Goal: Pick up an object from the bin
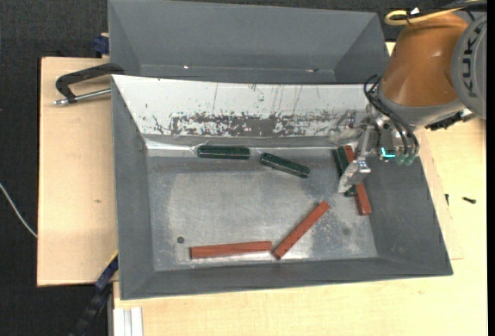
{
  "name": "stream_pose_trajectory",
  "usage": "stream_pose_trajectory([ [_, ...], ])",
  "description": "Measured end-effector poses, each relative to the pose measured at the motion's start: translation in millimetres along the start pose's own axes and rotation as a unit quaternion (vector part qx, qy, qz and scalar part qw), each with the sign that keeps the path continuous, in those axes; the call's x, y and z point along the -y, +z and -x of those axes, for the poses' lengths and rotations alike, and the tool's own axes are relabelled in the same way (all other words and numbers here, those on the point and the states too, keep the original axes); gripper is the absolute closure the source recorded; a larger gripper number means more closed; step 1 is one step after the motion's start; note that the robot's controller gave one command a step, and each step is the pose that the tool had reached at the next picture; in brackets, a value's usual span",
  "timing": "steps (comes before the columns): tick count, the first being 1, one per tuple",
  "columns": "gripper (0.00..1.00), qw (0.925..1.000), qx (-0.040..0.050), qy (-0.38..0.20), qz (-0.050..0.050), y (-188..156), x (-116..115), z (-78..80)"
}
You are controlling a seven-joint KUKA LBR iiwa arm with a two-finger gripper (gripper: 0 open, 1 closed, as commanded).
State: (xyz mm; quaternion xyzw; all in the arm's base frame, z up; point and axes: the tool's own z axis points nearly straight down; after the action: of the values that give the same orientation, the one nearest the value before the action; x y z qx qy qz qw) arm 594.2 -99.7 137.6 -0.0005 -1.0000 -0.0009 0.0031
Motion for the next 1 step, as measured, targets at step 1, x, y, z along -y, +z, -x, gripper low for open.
stream_pose_trajectory([
  [1,0.00,1.0000,0.0040,-0.001,-0.001,-4.4,-0.2,2.0],
])
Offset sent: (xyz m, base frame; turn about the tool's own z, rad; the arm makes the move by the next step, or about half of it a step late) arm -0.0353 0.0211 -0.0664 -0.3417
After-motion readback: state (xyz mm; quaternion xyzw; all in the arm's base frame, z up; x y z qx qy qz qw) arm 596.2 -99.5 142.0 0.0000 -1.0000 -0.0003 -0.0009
